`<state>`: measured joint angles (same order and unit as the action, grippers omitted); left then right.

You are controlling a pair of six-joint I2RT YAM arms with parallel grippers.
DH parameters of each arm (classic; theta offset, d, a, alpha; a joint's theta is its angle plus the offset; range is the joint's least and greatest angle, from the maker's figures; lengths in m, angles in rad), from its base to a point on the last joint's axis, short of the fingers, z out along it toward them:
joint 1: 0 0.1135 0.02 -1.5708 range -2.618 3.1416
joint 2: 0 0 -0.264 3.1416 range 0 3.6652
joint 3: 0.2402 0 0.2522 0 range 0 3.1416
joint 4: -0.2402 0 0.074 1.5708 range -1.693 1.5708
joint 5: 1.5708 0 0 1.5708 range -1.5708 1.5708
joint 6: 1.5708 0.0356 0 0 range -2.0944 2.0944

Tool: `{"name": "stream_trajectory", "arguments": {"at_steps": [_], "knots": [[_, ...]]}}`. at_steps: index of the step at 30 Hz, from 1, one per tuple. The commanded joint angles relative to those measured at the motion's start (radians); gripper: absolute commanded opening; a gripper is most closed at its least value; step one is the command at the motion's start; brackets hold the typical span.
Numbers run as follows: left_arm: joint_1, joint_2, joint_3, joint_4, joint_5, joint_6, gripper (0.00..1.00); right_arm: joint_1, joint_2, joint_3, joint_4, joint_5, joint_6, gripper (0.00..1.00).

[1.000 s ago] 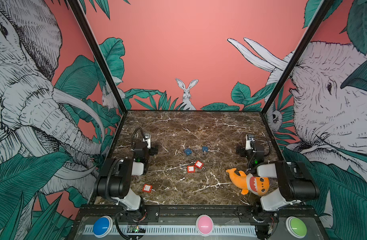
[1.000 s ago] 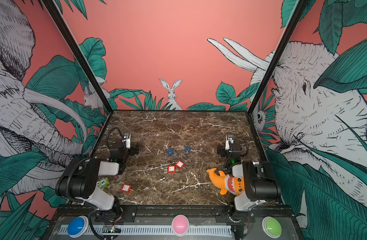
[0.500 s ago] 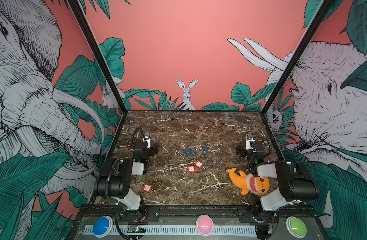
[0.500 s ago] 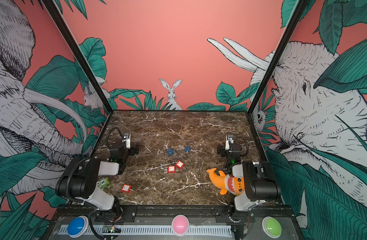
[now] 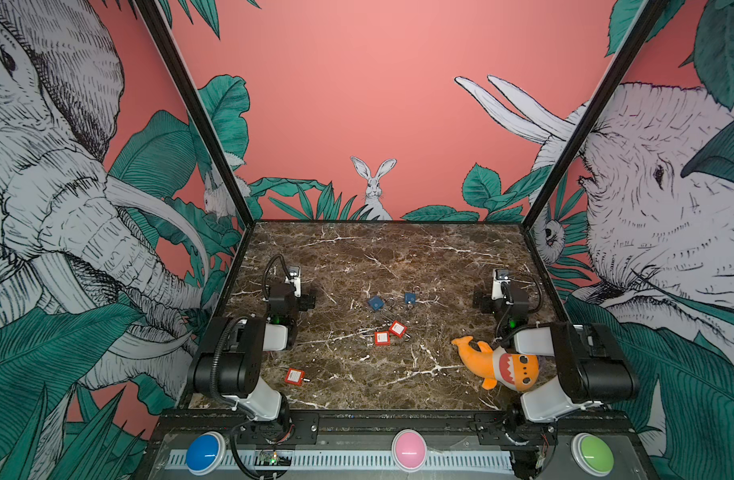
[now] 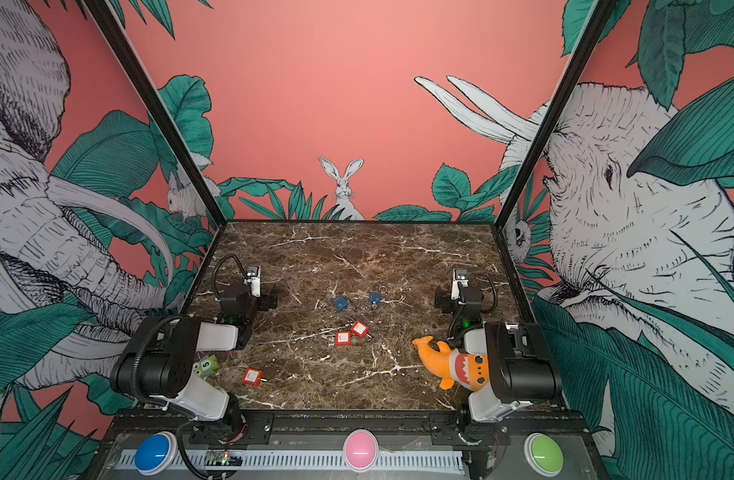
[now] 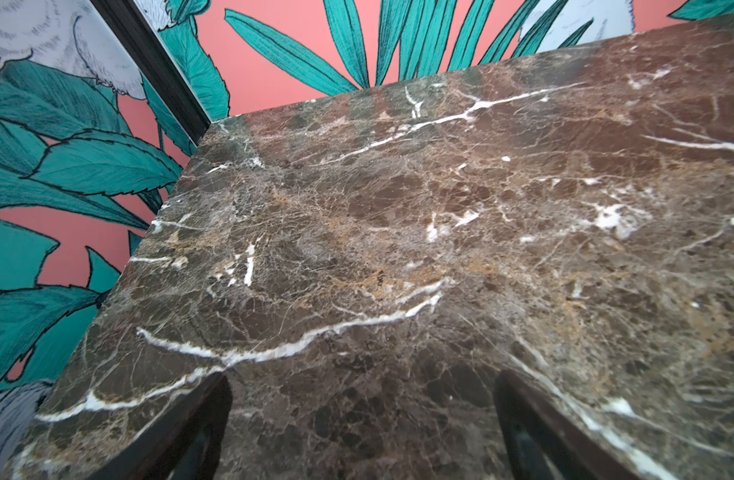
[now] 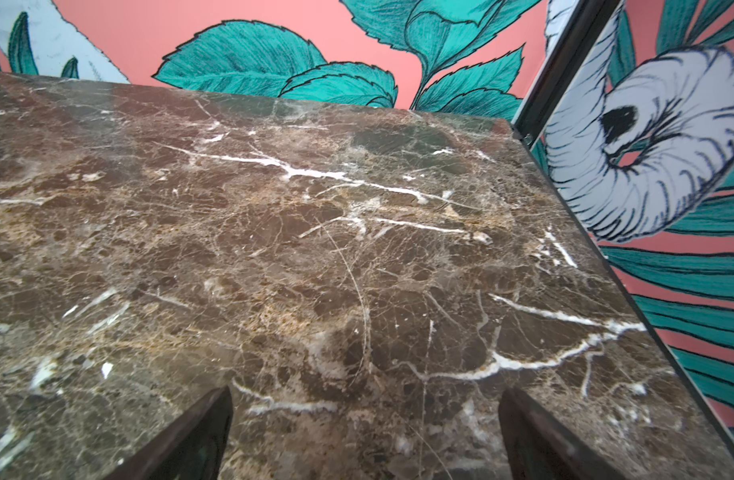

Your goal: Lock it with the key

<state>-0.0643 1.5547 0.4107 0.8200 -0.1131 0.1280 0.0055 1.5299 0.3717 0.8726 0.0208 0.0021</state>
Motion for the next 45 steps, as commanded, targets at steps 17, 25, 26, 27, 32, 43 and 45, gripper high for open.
{"name": "stream_trajectory", "arguments": {"at_steps": [17, 25, 26, 27, 32, 43, 45], "knots": [[-0.076, -0.408, 0.345, -0.751, 0.228, -0.03, 0.99, 0.214, -0.2, 0.499, -0.956, -0.093, 0.046, 0.86], [-0.161, -0.383, 0.404, -0.788, 0.228, -0.041, 0.99, 0.424, -0.164, 0.656, -1.295, 0.104, 0.354, 0.81], [-0.165, -0.375, 0.408, -0.789, 0.227, -0.044, 0.99, 0.446, -0.155, 0.665, -1.329, 0.124, 0.4, 0.8], [-0.167, -0.367, 0.413, -0.788, 0.229, -0.05, 0.99, 0.474, -0.137, 0.675, -1.366, 0.153, 0.458, 0.78], [-0.17, -0.331, 0.421, -0.784, 0.22, -0.071, 0.98, 0.593, -0.025, 0.714, -1.413, 0.207, 0.629, 0.74], [-0.173, -0.339, 0.394, -0.783, 0.172, -0.075, 0.98, 0.628, 0.316, 0.983, -1.466, 0.064, 0.66, 0.65], [-0.174, -0.345, 0.385, -0.785, 0.159, -0.061, 0.98, 0.628, 0.349, 1.004, -1.46, 0.065, 0.67, 0.65]]}}
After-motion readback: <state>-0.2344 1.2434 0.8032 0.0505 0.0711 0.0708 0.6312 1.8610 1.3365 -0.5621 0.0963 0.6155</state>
